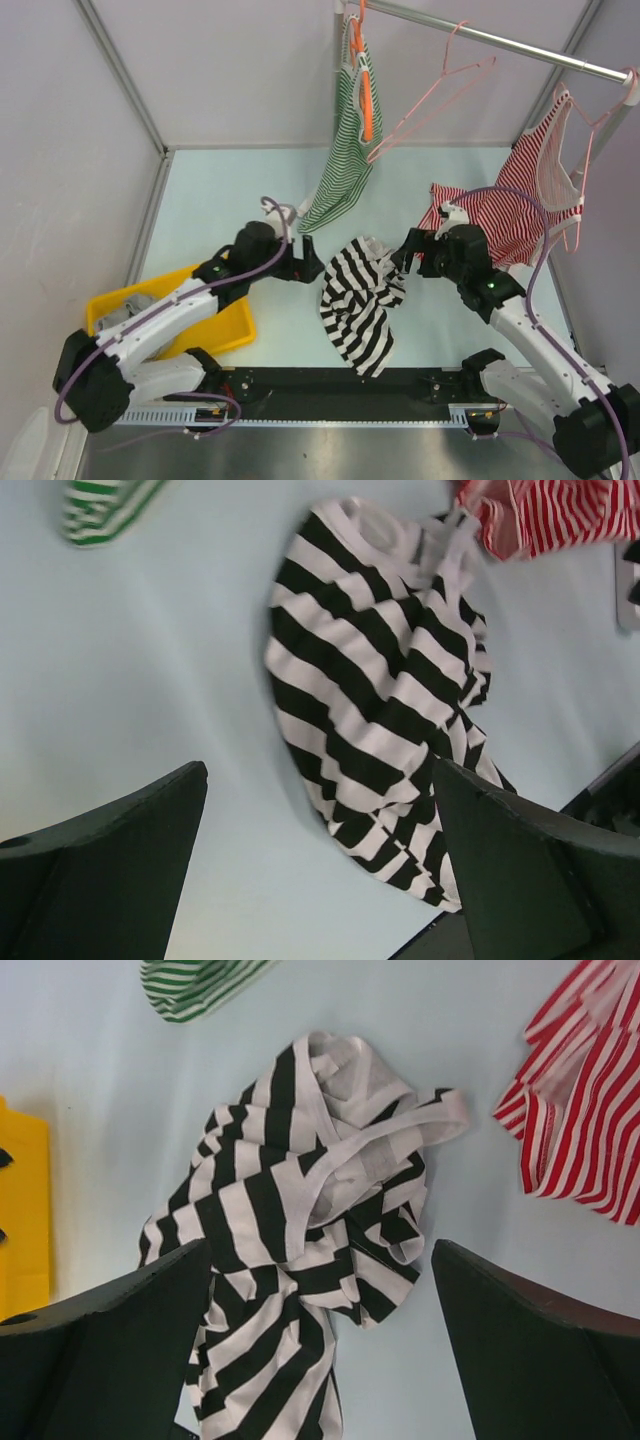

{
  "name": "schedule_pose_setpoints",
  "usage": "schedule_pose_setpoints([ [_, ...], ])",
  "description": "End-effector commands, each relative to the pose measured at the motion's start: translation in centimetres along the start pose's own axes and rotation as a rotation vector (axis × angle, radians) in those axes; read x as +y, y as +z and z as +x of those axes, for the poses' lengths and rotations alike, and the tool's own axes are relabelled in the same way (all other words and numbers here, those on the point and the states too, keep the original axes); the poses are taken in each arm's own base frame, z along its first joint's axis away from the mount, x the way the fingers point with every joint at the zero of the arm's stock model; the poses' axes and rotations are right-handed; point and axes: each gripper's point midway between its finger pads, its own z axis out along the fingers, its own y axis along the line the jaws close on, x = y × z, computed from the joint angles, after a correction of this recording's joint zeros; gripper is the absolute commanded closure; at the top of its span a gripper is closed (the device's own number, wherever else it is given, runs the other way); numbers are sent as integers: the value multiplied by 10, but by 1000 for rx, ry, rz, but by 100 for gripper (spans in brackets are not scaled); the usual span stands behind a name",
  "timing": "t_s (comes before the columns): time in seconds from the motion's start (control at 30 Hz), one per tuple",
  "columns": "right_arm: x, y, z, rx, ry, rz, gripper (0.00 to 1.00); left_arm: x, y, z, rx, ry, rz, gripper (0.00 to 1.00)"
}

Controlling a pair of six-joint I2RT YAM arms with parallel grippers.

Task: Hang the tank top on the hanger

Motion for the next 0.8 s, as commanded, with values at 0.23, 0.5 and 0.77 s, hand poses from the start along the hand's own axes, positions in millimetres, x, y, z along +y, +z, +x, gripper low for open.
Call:
schedule_pose_setpoints([
  [0.23, 11, 23, -12, -33, 86, -40, 3, -51, 72, 57, 123, 125, 84, 1],
  [0.5, 6, 17, -9, -29, 94, -21, 3, -54, 105, 88, 236, 156, 108, 76],
  [0.77, -2, 18, -5, -15, 79, 19, 3, -5, 73, 9, 111, 299, -118, 97],
])
